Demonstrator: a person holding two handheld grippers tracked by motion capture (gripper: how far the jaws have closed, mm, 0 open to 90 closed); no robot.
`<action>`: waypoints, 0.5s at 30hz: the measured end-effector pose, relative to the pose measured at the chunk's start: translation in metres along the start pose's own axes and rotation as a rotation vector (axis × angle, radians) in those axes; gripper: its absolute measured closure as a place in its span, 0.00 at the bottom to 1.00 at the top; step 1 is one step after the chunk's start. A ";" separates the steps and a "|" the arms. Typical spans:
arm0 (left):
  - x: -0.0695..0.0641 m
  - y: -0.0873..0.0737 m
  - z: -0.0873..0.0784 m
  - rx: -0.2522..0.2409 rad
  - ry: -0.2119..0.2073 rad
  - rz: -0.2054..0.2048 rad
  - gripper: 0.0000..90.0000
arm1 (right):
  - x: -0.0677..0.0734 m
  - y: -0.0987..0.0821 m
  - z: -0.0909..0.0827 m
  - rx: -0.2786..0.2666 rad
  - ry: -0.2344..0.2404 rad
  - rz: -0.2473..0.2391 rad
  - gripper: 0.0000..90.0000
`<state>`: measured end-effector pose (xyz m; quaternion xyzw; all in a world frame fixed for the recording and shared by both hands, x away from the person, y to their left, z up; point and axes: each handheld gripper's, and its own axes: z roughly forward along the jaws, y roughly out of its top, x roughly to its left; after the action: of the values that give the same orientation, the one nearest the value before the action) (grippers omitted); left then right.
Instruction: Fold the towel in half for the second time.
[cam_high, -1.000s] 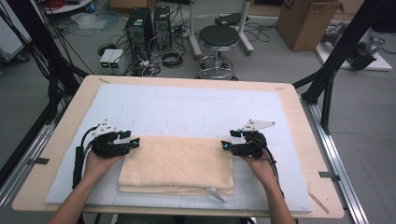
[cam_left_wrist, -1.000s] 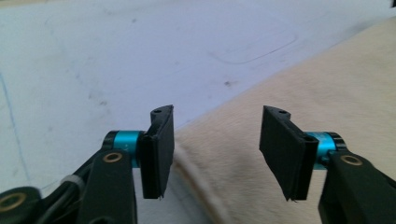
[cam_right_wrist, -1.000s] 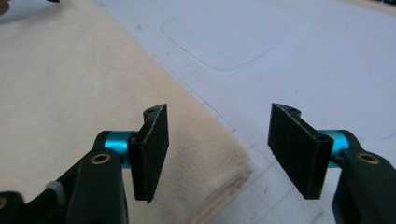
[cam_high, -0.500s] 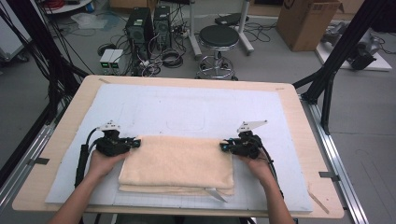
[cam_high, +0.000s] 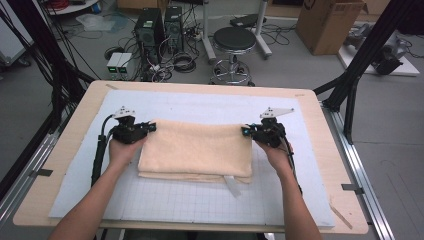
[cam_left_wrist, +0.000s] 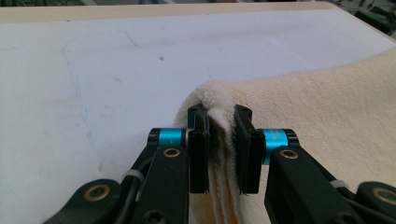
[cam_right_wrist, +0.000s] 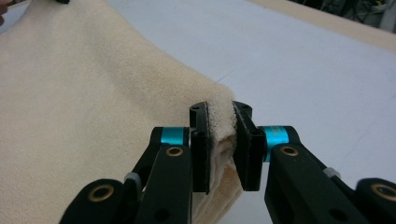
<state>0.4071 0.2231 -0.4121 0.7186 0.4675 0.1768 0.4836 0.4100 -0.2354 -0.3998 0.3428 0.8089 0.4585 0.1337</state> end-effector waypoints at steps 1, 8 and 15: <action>0.001 0.003 0.004 -0.009 0.009 0.007 0.86 | -0.003 0.003 0.003 -0.002 -0.016 -0.002 0.87; 0.011 0.001 0.017 0.042 0.022 0.031 0.69 | -0.021 -0.009 0.021 0.011 -0.042 0.083 0.65; 0.002 -0.007 -0.009 -0.007 -0.047 0.061 0.60 | -0.007 0.000 0.002 -0.067 -0.020 0.073 0.55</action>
<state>0.3980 0.2301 -0.4145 0.7348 0.4333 0.1763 0.4912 0.4162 -0.2388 -0.4015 0.3718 0.7788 0.4864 0.1365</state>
